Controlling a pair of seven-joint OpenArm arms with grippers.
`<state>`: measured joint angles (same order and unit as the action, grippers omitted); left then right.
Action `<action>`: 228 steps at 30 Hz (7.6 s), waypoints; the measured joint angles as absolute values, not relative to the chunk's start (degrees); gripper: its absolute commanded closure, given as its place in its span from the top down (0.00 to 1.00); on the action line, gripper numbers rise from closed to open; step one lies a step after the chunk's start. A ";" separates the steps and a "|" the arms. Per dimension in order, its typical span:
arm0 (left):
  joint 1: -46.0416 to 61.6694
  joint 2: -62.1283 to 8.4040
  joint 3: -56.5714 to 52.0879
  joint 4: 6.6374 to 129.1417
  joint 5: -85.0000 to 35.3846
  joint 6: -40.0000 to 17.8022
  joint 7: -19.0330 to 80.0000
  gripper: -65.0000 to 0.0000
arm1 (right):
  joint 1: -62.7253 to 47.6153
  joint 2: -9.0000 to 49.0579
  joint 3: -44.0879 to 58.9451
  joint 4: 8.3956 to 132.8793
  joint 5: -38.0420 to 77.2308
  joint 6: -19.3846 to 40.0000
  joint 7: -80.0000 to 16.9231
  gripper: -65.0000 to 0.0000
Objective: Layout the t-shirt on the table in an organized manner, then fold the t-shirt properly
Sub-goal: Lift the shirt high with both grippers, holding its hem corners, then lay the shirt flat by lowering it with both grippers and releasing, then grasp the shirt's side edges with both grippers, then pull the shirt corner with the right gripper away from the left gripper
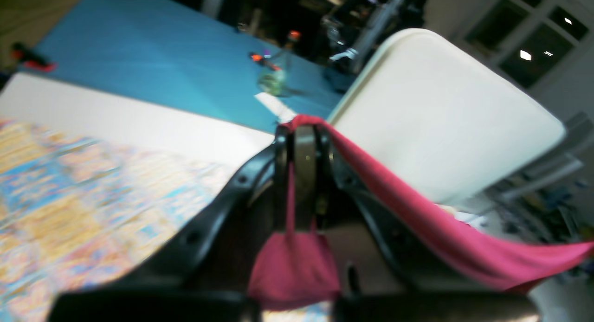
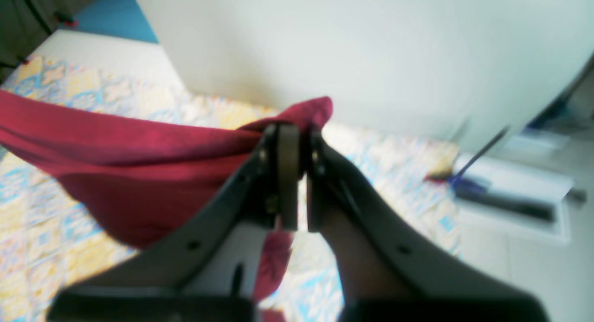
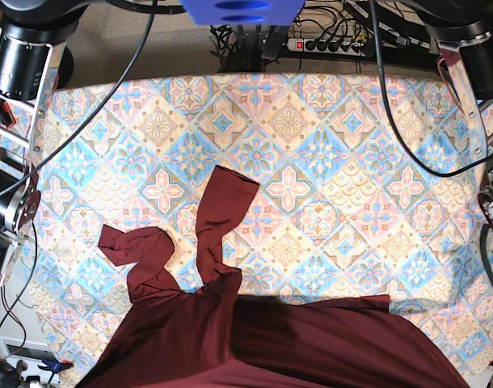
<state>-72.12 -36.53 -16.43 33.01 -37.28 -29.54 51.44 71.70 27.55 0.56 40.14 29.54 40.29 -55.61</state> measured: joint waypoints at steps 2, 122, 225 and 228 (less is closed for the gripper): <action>-71.99 -37.04 -16.69 37.26 -37.76 -29.32 53.47 0.00 | 71.61 28.95 0.75 43.27 31.79 40.27 -59.24 0.01; -8.12 -22.92 -30.63 83.35 -35.31 -29.47 73.78 0.55 | -9.58 34.81 33.95 99.46 25.63 40.16 -72.03 0.28; -16.47 -29.36 -5.61 47.83 -24.16 -17.85 30.22 0.38 | 40.60 12.86 -7.09 23.35 12.05 39.64 -15.35 0.55; -16.47 -29.32 -5.48 47.83 -26.33 -18.22 30.59 0.38 | 38.11 12.86 -7.09 23.27 11.77 39.64 -15.62 0.55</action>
